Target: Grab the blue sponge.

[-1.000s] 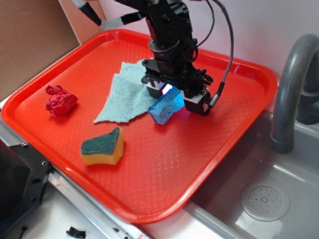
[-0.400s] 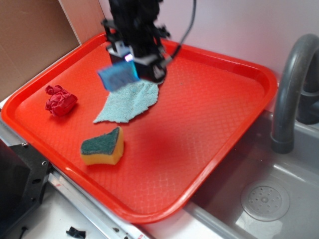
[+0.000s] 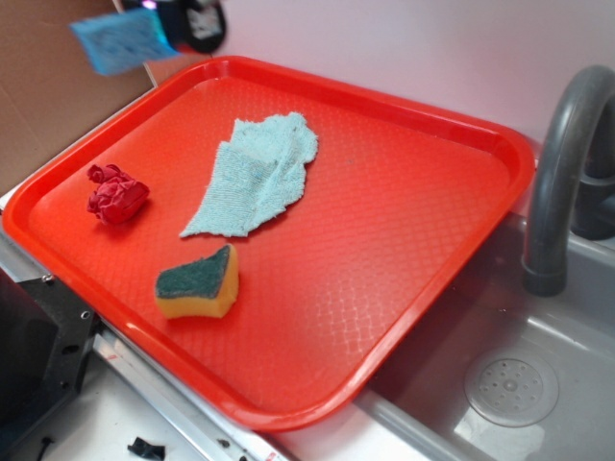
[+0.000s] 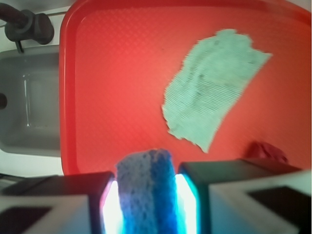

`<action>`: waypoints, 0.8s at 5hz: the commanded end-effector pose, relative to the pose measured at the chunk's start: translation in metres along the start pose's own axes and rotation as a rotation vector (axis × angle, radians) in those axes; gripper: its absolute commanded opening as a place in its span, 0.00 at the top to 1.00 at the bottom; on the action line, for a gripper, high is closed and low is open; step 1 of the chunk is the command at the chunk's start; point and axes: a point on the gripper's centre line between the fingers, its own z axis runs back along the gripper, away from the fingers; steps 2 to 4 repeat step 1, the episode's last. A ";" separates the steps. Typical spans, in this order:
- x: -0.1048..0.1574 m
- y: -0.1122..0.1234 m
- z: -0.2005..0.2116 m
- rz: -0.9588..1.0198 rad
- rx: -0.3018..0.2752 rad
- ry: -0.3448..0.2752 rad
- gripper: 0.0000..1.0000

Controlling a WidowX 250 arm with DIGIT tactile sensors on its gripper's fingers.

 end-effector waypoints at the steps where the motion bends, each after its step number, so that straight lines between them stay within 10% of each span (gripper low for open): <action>1: -0.010 -0.002 0.018 0.046 0.027 -0.175 1.00; 4: -0.010 -0.002 0.018 0.046 0.027 -0.175 1.00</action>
